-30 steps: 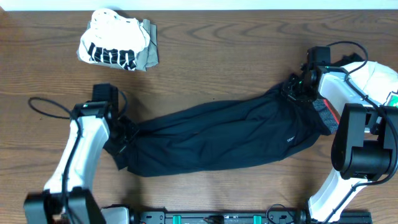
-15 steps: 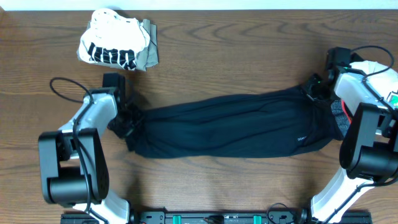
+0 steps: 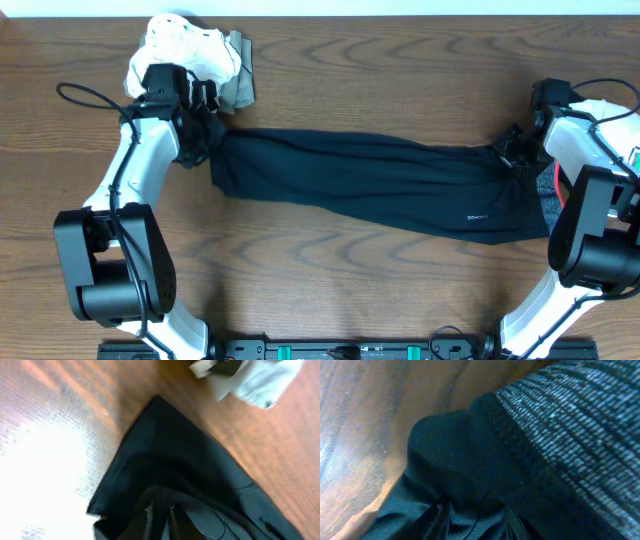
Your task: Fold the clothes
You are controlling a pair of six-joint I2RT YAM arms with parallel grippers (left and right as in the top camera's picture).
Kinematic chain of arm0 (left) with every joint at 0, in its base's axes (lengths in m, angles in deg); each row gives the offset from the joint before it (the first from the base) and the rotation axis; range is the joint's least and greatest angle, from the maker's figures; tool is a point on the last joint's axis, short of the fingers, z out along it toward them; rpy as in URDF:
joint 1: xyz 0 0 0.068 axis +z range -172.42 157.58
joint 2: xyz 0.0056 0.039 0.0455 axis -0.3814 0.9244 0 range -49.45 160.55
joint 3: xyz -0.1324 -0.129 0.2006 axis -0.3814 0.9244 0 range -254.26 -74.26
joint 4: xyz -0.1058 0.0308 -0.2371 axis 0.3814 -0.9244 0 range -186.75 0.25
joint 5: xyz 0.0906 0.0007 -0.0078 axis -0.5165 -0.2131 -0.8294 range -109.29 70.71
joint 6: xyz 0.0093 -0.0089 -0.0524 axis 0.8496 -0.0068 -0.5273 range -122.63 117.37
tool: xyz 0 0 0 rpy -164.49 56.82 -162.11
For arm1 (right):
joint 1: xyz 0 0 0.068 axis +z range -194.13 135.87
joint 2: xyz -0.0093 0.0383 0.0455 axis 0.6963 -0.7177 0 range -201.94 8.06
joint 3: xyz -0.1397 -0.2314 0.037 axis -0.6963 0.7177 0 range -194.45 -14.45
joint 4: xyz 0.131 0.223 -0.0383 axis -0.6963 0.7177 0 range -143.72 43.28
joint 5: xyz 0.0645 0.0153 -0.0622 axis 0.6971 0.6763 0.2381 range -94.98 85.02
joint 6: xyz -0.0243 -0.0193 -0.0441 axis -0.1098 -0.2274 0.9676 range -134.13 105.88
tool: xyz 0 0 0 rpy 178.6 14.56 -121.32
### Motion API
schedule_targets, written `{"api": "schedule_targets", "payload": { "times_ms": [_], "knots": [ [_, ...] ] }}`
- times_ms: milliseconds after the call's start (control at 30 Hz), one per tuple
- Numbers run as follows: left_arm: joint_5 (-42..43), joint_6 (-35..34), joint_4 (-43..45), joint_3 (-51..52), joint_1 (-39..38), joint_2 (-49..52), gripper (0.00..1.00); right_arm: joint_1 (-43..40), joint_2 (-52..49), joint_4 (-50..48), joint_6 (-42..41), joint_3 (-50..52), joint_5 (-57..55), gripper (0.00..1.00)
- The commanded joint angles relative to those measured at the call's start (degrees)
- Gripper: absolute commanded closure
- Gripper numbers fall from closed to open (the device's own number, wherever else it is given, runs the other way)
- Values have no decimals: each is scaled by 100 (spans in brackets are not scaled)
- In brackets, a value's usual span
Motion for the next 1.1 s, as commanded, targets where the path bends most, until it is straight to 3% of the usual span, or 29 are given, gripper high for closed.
{"api": "schedule_targets", "payload": {
  "times_ms": [0, 133, 200, 233, 267, 300, 533, 767, 1067],
  "knots": [
    [-68, 310, -166, -286, 24, 52, 86, -105, -365, 243, -166, 337, -391, 64],
    [-74, 658, -946, -656, 26, 31, 68, -105, 85, 302, -151, 330, -319, 60],
    [-74, 686, -1401, -817, 31, 11, 42, -101, 398, 315, 9, 328, -170, 41],
    [-74, 686, -1615, -874, 31, 11, 20, -101, 555, 330, 79, 328, -111, 26],
    [-74, 686, -1821, -905, 31, 11, 3, -101, 734, 376, 149, 328, -74, 13],
    [-79, 686, -2022, -905, 31, 11, 2, -101, 938, 452, 223, 328, -63, 1],
    [-111, 1054, -3003, -824, -79, 11, 2, -98, 2295, 1200, 345, 328, -37, 1],
    [-44, 1539, -2487, -208, -302, 13, 2, -15, 3128, 1943, 1110, 328, 739, 1],
    [116, 1740, -1906, 367, -326, 17, 2, 76, 3202, 2538, 1875, 330, 1307, 1]
  ]
}}
